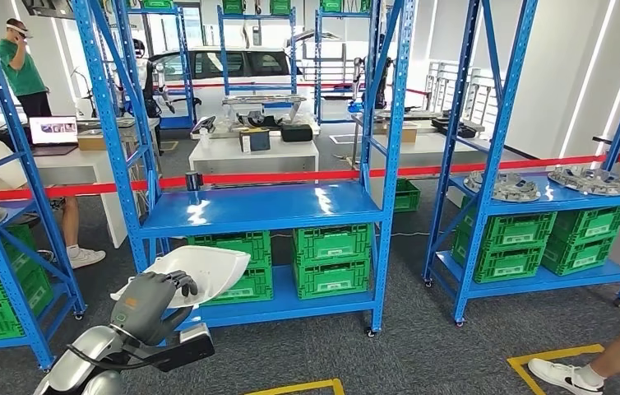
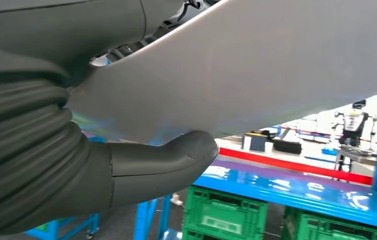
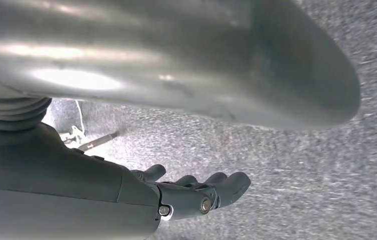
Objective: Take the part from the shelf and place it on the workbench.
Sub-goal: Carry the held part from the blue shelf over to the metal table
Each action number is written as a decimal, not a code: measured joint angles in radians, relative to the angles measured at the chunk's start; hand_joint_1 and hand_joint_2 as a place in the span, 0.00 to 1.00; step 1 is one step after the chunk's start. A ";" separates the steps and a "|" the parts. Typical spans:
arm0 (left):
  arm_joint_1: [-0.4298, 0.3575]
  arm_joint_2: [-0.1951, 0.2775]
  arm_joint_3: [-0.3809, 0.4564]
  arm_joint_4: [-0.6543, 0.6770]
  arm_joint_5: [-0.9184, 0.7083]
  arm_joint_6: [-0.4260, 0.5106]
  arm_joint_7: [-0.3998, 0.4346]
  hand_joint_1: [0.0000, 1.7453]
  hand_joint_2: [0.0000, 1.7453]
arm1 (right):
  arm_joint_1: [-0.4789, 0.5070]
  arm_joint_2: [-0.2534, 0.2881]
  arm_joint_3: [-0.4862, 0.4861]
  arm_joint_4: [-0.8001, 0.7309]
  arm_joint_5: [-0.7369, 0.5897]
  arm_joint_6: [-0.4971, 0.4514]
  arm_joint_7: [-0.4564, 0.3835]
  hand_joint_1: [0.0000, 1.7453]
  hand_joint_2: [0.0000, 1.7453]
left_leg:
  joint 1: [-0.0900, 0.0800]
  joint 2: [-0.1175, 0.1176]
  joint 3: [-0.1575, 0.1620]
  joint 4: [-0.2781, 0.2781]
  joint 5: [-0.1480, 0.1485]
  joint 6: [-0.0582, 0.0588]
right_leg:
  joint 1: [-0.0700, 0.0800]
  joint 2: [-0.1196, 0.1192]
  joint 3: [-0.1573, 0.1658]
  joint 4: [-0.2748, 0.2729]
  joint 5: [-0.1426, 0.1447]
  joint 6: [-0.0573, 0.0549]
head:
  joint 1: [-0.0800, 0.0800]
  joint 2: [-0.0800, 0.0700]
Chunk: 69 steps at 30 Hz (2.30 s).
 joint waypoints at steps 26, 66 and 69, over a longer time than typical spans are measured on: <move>0.020 0.007 -0.003 0.034 -0.015 0.026 0.003 1.00 1.00 | -0.002 -0.001 -0.001 0.000 -0.006 0.013 -0.007 0.00 0.00 | -0.010 -0.003 -0.082 0.009 0.064 -0.009 | 0.011 -0.006 0.133 -0.096 -0.015 -0.024 | 0.000 0.000; 0.058 -0.046 -0.001 0.087 -0.045 0.163 -0.047 1.00 1.00 | 0.006 0.011 -0.025 0.000 -0.013 0.004 -0.013 0.00 0.00 | -0.002 -0.086 -0.105 0.032 0.074 -0.003 | 0.007 0.013 0.071 0.085 -0.097 -0.015 | 0.002 0.000; 0.056 -0.047 -0.001 0.088 -0.049 0.175 -0.046 1.00 1.00 | 0.005 0.011 -0.025 0.000 -0.011 0.005 -0.013 0.00 0.00 | -0.003 -0.122 -0.117 0.044 0.073 -0.019 | 0.001 0.070 0.139 -0.055 -0.059 -0.017 | 0.002 0.000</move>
